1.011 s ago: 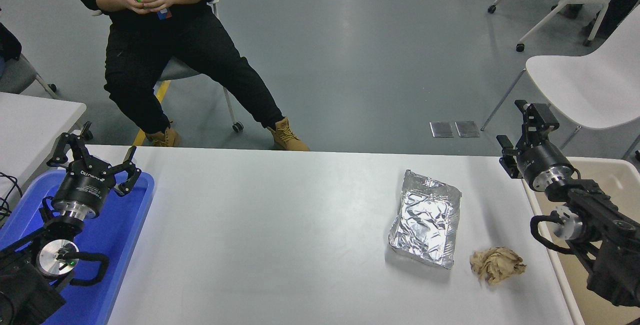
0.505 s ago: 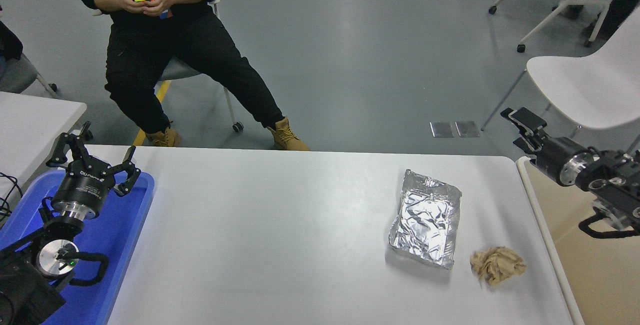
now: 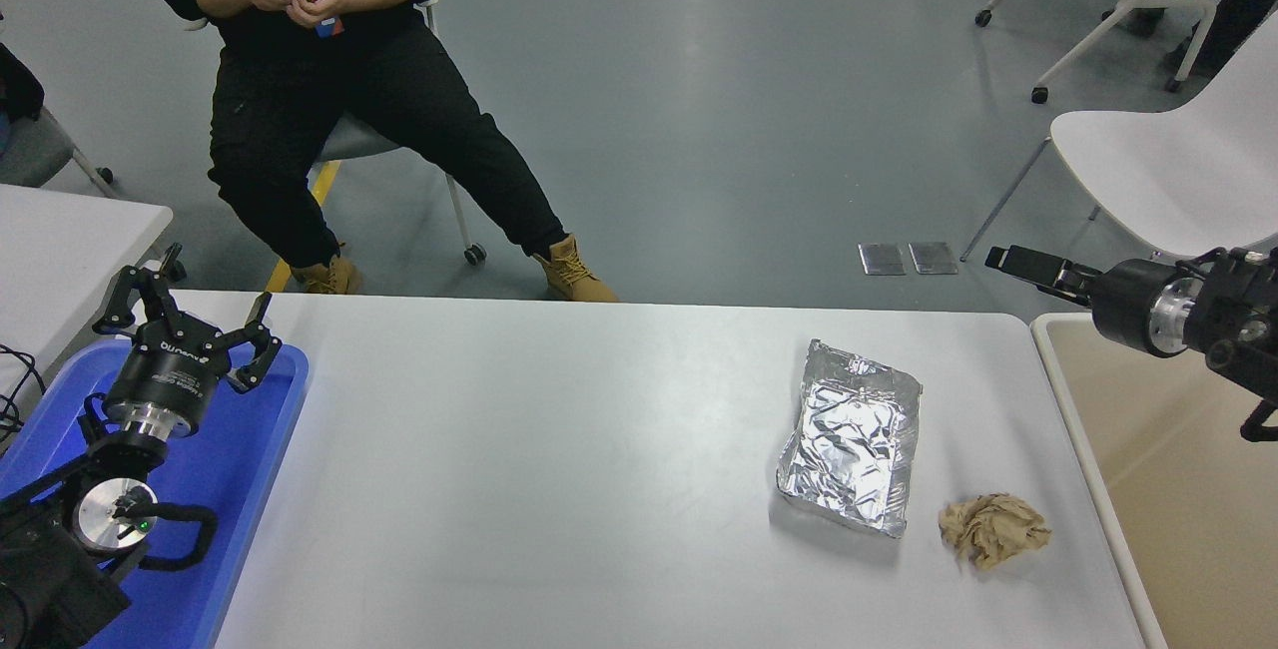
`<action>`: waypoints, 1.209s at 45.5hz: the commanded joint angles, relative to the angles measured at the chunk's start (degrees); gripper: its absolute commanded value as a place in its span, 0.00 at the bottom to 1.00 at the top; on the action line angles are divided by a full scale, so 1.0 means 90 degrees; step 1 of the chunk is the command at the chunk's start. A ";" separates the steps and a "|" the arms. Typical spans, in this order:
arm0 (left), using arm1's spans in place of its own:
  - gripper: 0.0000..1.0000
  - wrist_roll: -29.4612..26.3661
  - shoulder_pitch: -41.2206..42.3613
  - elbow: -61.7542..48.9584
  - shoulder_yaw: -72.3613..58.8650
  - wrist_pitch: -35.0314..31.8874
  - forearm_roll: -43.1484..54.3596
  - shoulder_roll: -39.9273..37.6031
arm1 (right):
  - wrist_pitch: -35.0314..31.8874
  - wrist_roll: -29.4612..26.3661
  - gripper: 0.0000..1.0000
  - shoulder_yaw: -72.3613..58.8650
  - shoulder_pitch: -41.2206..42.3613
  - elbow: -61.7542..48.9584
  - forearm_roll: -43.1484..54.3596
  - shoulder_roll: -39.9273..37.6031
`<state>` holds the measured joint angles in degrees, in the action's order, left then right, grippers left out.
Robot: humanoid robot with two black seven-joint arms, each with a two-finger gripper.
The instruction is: Clean the table surface
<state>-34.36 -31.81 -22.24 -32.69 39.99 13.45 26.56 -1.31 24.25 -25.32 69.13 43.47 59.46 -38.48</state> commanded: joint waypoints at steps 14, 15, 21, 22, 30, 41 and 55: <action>1.00 0.0000 0.0000 0.0000 0.0000 0.0000 0.0000 0.0007 | -0.0215 -0.0039 0.98 -0.1337 0.1147 0.1967 0.0728 -0.0011; 1.00 -0.0001 0.0000 0.0000 0.0000 0.0000 0.0000 0.0007 | -0.0303 -0.0058 0.98 -0.1298 0.1127 0.1967 0.0670 -0.0001; 1.00 -0.0001 0.0000 0.0000 0.0000 0.0000 0.0000 -0.0002 | -0.0587 -0.0126 0.98 -0.0879 0.0679 0.1948 -0.0228 -0.0011; 1.00 -0.0001 0.0000 0.0000 0.0000 0.0000 0.0000 0.0007 | -0.0597 -0.0165 0.98 -0.0810 0.0600 0.1948 -0.0384 -0.0021; 1.00 -0.0001 0.0000 0.0000 0.0000 0.0000 0.0000 -0.0002 | -0.0577 -0.0605 0.98 -0.0683 -0.0005 0.1919 -0.1088 -0.0079; 1.00 -0.0001 0.0000 0.0000 0.0000 0.0000 0.0000 0.0007 | -0.0275 -0.0644 0.98 -0.0643 -0.0699 0.1772 -0.1177 -0.0011; 1.00 0.0009 0.0000 0.0000 0.0000 0.0000 0.0000 -0.0002 | 0.0048 -0.0791 0.98 -0.0370 -0.1109 0.1274 -0.1626 0.0623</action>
<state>-34.35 -31.82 -22.24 -32.70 39.99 13.45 26.61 -2.70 18.22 -29.98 61.97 57.34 47.96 -36.41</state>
